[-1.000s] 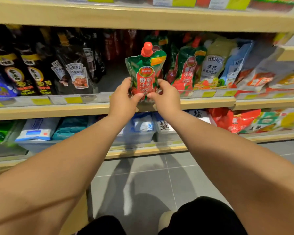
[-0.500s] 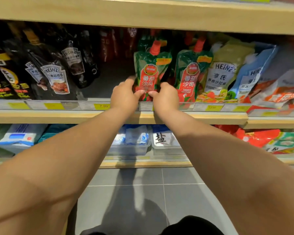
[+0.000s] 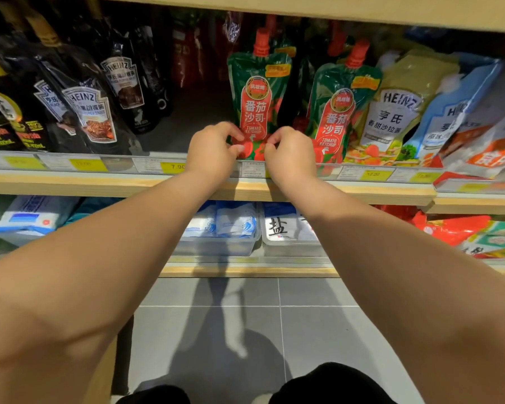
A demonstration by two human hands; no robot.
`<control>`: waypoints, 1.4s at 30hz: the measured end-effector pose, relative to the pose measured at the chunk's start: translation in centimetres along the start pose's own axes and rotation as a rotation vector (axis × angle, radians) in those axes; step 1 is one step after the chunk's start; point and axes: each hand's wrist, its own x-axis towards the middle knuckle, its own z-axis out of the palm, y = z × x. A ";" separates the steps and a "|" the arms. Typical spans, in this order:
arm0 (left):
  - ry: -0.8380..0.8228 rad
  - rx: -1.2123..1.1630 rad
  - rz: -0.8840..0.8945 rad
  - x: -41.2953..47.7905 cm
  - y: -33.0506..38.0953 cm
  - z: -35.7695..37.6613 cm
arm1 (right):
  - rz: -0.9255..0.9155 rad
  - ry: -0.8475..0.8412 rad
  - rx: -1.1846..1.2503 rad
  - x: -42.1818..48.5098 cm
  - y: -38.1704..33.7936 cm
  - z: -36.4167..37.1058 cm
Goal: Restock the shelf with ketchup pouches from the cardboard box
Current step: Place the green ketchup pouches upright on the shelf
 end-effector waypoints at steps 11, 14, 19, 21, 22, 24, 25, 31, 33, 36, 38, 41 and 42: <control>-0.208 0.202 0.053 1.8 1.0 0.4 | 0.140 -0.083 -0.093 0.7 -1.3 0.3; -0.231 0.227 0.063 1.8 1.0 0.6 | 0.155 -0.109 -0.095 0.9 -1.3 0.2; -0.259 0.259 0.090 1.6 0.9 0.5 | 0.072 -0.148 -0.148 -0.1 -1.4 0.4; -0.262 0.247 0.115 1.2 0.9 0.0 | 0.009 -0.128 -0.142 -0.9 -1.4 0.3; -0.254 0.223 0.125 0.7 0.8 -0.5 | -0.017 -0.111 -0.136 -1.4 -1.5 0.1; -0.218 0.166 0.149 -0.5 0.3 -1.6 | -0.061 -0.080 -0.148 -2.5 -1.7 -0.2; -0.188 0.134 0.163 -1.2 -0.2 -2.2 | -0.079 -0.064 -0.157 -3.2 -1.8 -0.2; -0.033 0.010 0.199 -7.1 -5.4 -6.7 | -0.211 -0.024 -0.201 -9.2 -5.2 1.2; -0.052 -0.027 0.138 -9.3 -7.5 -8.2 | -0.231 -0.069 -0.212 -11.4 -6.8 2.3; -0.090 -0.031 0.040 -12.7 -11.6 -10.8 | -0.213 -0.140 -0.197 -15.0 -9.9 5.0; -0.141 0.000 -0.001 -14.8 -14.6 -12.5 | -0.194 -0.201 -0.191 -17.6 -11.7 7.2; -0.214 0.035 -0.062 -18.1 -19.6 -15.2 | -0.174 -0.316 -0.180 -21.3 -14.3 10.9; -0.230 0.042 -0.076 -19.0 -21.0 -15.8 | -0.154 -0.351 -0.162 -22.3 -15.0 12.1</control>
